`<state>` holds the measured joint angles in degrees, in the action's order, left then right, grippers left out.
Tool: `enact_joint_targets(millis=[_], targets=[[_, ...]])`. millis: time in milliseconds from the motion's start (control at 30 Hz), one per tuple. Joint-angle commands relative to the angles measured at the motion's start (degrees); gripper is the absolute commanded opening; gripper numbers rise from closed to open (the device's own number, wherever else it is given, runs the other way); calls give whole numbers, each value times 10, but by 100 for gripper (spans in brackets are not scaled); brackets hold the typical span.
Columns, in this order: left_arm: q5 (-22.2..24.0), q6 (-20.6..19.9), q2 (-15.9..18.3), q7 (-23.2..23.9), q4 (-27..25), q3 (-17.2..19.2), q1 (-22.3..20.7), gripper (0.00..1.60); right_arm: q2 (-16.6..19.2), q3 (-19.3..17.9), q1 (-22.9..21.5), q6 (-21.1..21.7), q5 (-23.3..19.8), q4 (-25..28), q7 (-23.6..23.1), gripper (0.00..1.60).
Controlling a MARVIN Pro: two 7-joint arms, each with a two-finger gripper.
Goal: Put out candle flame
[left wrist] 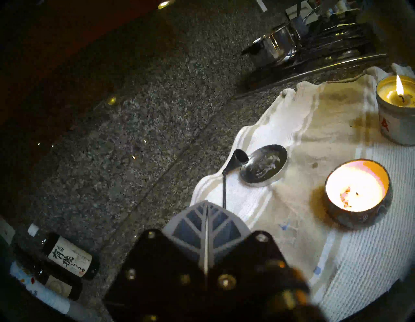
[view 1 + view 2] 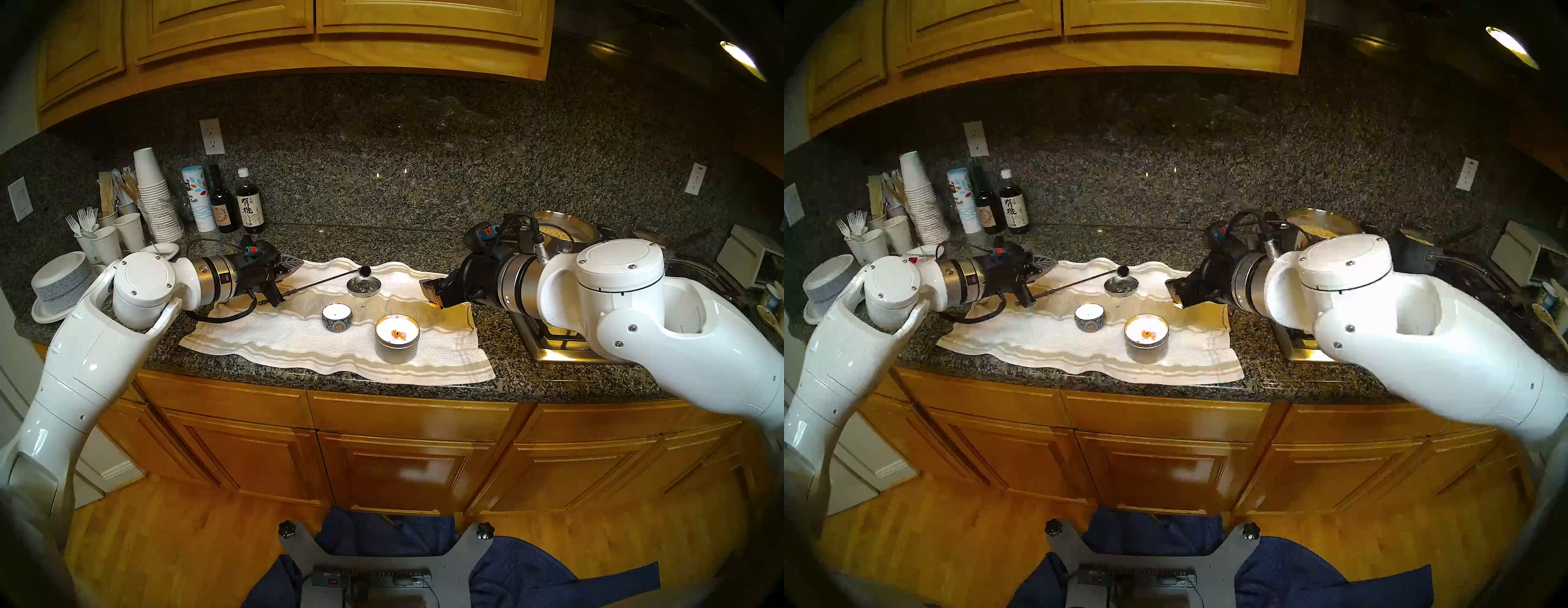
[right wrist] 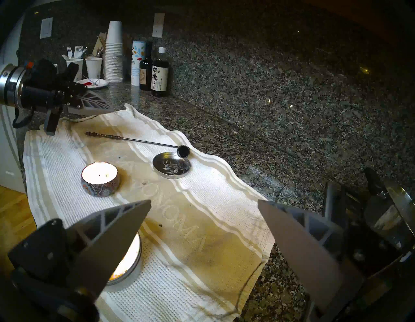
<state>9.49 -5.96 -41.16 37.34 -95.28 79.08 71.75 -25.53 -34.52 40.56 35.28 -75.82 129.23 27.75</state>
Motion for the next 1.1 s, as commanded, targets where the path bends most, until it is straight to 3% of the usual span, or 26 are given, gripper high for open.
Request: enact_joint_targets(millis=[0, 67, 100, 133, 300, 367, 567, 1067], targets=[[14, 14, 11, -2, -9, 26, 4, 0, 0, -15, -15, -4, 3, 1, -1, 160], [12, 6, 11, 0, 4, 23, -1, 1, 0, -15, -15, -4, 3, 1, -1, 160], [12, 6, 9, 0, 13, 22, -4, 26, 0, -15, -15, -4, 3, 1, 0, 160], [10, 7, 9, 0, 19, 19, -6, 39, 0, -15, -15, -4, 3, 1, 0, 160], [11, 11, 3, 6, 48, 10, -13, 53, 0, -15, -15, -4, 3, 0, -1, 160], [11, 11, 4, 13, 56, 5, -18, 68, 0, -15, -15, -4, 3, 0, -1, 160], [10, 12, -2, 28, 86, -7, -33, 74, 0, -15, -15, -4, 3, 1, 0, 160], [-4, 11, -18, 41, 129, -22, -62, 73, 0, -14, -15, -4, 3, 1, 0, 160]])
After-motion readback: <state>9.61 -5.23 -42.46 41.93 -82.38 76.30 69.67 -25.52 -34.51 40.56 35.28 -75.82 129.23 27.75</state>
